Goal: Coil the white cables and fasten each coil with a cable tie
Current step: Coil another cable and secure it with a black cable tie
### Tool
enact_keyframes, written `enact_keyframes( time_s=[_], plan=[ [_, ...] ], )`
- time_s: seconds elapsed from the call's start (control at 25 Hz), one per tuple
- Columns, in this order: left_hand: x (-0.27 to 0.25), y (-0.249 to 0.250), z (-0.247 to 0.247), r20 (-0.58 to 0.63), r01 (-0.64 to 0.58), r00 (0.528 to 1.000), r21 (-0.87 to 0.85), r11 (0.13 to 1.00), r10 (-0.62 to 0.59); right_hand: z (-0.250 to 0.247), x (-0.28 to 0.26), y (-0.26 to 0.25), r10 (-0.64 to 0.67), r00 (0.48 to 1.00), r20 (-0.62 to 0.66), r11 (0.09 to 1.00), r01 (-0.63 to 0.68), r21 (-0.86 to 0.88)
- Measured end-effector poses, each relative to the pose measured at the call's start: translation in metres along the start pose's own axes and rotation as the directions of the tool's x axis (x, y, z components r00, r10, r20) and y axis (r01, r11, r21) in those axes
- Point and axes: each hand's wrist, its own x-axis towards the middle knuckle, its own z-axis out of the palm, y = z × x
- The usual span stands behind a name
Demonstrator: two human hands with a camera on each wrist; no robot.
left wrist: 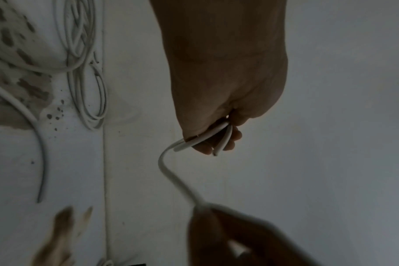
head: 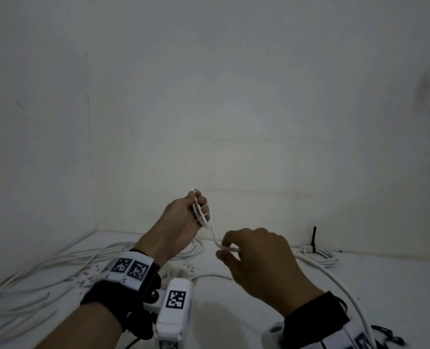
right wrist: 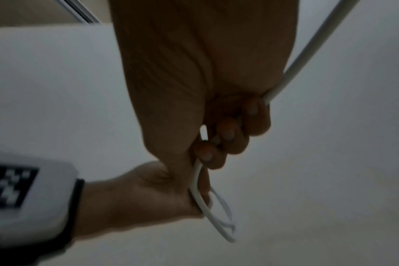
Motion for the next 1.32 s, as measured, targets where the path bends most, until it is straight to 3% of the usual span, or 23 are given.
enact_keyframes(
  time_s=[0.12, 0.24, 0.32, 0.4, 0.48, 0.56, 0.68, 0.8, 0.92, 1.16, 1.32],
  plan=[
    [-0.007, -0.021, 0.011, 0.014, 0.025, 1.000, 0.169, 0.985, -0.028, -0.014, 0.001, -0.011, -0.081, 0.997, 0.017, 0.996, 0.081, 0.044],
    [-0.010, -0.035, 0.015, 0.116, -0.007, 0.991, 0.532, 0.847, -0.064, -0.019, 0.003, 0.001, -0.076, 0.997, -0.017, 0.988, 0.077, 0.131],
    [-0.015, -0.042, 0.019, 0.227, -0.048, 0.967, 0.604, 0.796, -0.114, -0.021, 0.002, 0.013, -0.037, 0.998, -0.043, 0.972, 0.046, 0.231],
    [-0.021, -0.046, 0.025, 0.273, -0.027, 0.951, 0.538, 0.843, -0.144, -0.024, 0.002, 0.030, 0.091, 0.984, -0.154, 0.950, -0.039, 0.311],
    [-0.027, -0.048, 0.034, 0.252, 0.018, 0.953, 0.502, 0.865, -0.166, -0.029, 0.002, 0.048, 0.231, 0.935, -0.271, 0.930, -0.130, 0.344],
    [-0.030, -0.053, 0.039, 0.210, 0.014, 0.967, 0.522, 0.853, -0.144, -0.029, 0.001, 0.059, 0.306, 0.913, -0.270, 0.931, -0.229, 0.283],
    [-0.029, -0.062, 0.040, 0.099, -0.012, 0.993, 0.584, 0.812, -0.057, -0.026, -0.001, 0.072, 0.311, 0.943, -0.122, 0.929, -0.274, 0.248],
    [-0.023, -0.061, 0.032, -0.076, 0.030, 0.997, 0.484, 0.874, 0.008, -0.034, -0.007, 0.087, 0.163, 0.978, 0.132, 0.877, -0.205, 0.434],
    [-0.020, -0.054, 0.028, -0.094, 0.031, 0.996, 0.404, 0.914, 0.008, -0.043, -0.013, 0.092, 0.035, 0.976, 0.217, 0.821, -0.152, 0.550],
    [-0.021, -0.050, 0.023, -0.087, 0.070, 0.995, 0.267, 0.961, -0.048, -0.031, -0.005, 0.076, 0.118, 0.990, 0.077, 0.752, -0.140, 0.645],
    [-0.022, -0.046, 0.022, -0.088, 0.097, 0.993, 0.181, 0.979, -0.082, -0.011, 0.005, 0.063, 0.206, 0.974, -0.093, 0.774, -0.104, 0.625]
  ],
)
